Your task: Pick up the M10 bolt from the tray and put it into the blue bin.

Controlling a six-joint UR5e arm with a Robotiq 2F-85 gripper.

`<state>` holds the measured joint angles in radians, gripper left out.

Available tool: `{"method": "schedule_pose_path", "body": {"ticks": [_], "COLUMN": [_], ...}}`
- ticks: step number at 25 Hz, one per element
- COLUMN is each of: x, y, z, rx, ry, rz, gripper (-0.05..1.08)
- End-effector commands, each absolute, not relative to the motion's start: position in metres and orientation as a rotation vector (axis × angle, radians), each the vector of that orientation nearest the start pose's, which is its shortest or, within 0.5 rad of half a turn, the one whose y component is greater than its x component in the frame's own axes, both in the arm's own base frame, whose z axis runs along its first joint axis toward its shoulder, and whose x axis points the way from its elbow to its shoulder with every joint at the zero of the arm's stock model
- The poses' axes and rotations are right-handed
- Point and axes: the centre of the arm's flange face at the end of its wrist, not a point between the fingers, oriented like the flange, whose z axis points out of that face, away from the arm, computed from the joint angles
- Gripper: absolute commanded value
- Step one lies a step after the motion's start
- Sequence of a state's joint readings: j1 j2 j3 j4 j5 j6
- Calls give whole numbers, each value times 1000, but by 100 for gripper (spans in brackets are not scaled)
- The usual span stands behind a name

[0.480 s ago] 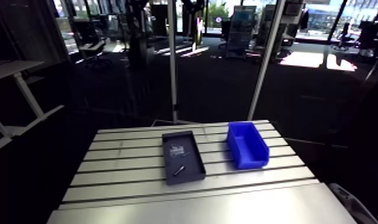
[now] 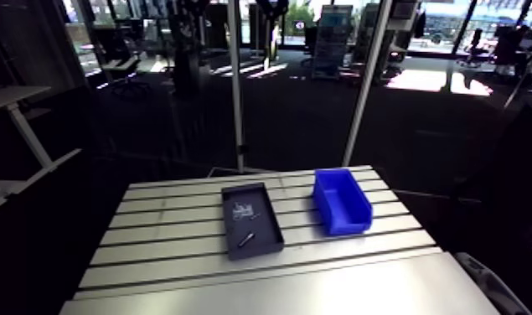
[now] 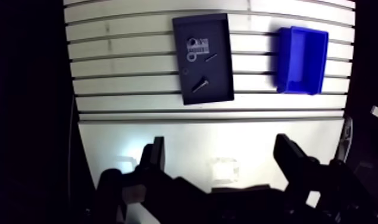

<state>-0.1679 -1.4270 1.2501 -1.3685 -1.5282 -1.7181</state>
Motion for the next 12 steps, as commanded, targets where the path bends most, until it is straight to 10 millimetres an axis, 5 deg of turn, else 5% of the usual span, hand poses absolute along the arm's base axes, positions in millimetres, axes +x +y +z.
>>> {"method": "schedule_pose_path", "body": {"ticks": [1, 12], "x": [-560, -564], "y": [-44, -43], "z": [550, 536], "rx": [36, 41], "ry": [3122, 3104], "rz": [-71, -75], "gripper": [1, 1]}}
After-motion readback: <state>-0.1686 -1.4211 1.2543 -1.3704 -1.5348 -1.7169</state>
